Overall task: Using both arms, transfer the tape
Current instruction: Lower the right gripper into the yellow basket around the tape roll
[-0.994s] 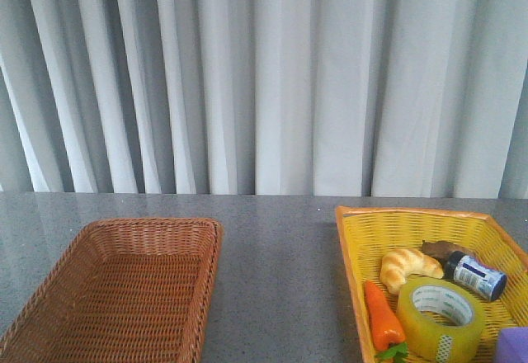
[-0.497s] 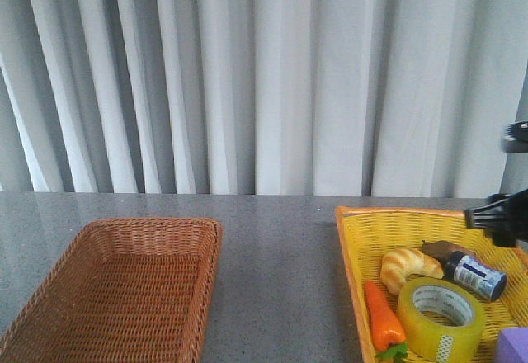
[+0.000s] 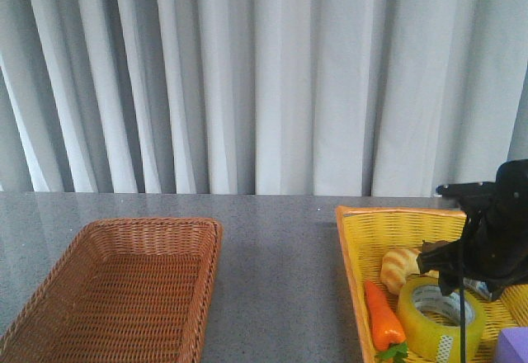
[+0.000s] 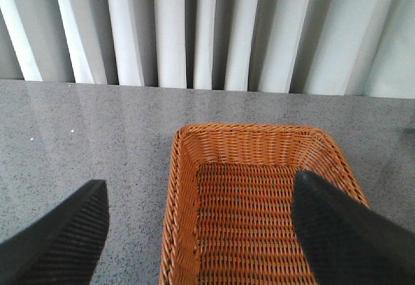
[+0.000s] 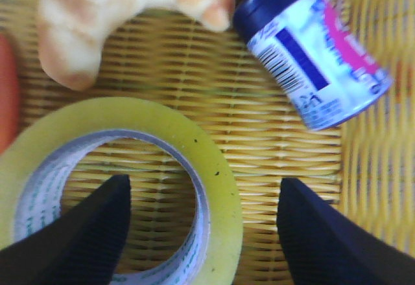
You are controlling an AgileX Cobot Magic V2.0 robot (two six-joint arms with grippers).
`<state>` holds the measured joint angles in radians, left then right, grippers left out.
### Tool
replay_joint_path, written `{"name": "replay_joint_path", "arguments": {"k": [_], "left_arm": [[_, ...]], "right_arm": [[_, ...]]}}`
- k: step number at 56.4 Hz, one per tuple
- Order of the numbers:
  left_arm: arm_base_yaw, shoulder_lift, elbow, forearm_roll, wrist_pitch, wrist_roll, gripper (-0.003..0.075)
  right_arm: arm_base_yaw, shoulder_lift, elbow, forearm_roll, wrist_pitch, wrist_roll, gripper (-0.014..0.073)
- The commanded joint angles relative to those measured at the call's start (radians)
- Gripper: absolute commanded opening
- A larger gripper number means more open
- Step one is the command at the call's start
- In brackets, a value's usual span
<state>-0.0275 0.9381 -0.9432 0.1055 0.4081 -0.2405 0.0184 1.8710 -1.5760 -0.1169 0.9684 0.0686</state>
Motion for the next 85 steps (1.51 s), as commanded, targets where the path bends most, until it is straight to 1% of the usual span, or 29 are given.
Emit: {"name": "replay_joint_path", "arguments": {"k": [1,22,32,39,43,50,54,64,71,76,85], "left_arm": [[-0.007,-0.008,-0.035,-0.007,-0.06,-0.008,0.0571],[-0.007,-0.008,-0.035,-0.006,-0.051,-0.008,0.0571],[-0.007,-0.008,-0.035,-0.006,-0.042,-0.008,0.0571],[-0.007,-0.008,-0.035,-0.006,-0.037,-0.008,0.0571],[-0.007,-0.008,-0.035,-0.006,-0.034,-0.008,0.0571],[-0.007,-0.008,-0.035,-0.006,-0.031,-0.008,0.0571],[-0.007,-0.008,-0.035,-0.006,-0.031,-0.008,0.0571],[-0.007,-0.008,-0.035,-0.006,-0.031,-0.008,0.0571],[-0.007,-0.008,-0.035,-0.003,-0.031,-0.008,0.0571],[-0.007,-0.008,-0.035,-0.003,-0.032,-0.008,0.0571],[-0.007,-0.008,-0.035,-0.003,-0.032,-0.008,0.0571]], "right_arm": [[-0.001,-0.032,-0.037,-0.004,-0.02,-0.009,0.0488],[-0.001,0.017,-0.037,-0.006,-0.006,-0.012,0.0484],[-0.001,0.036,-0.037,-0.006,-0.006,-0.012,0.0453],[-0.001,0.048,-0.037,-0.006,-0.006,-0.012,0.0409],[-0.001,0.052,-0.037,-0.006,-0.006,-0.01,0.037],[-0.001,0.057,-0.037,-0.006,-0.006,-0.007,0.0282],[-0.001,0.058,-0.037,-0.006,-0.004,-0.009,0.0217],[-0.001,0.057,-0.037,-0.006,0.0,-0.025,0.0111],[-0.001,0.053,-0.041,-0.006,0.021,-0.059,0.0078],[-0.001,0.052,-0.064,-0.007,0.057,-0.061,0.0076],[-0.001,0.047,-0.167,-0.001,0.144,-0.069,0.0078]]}}
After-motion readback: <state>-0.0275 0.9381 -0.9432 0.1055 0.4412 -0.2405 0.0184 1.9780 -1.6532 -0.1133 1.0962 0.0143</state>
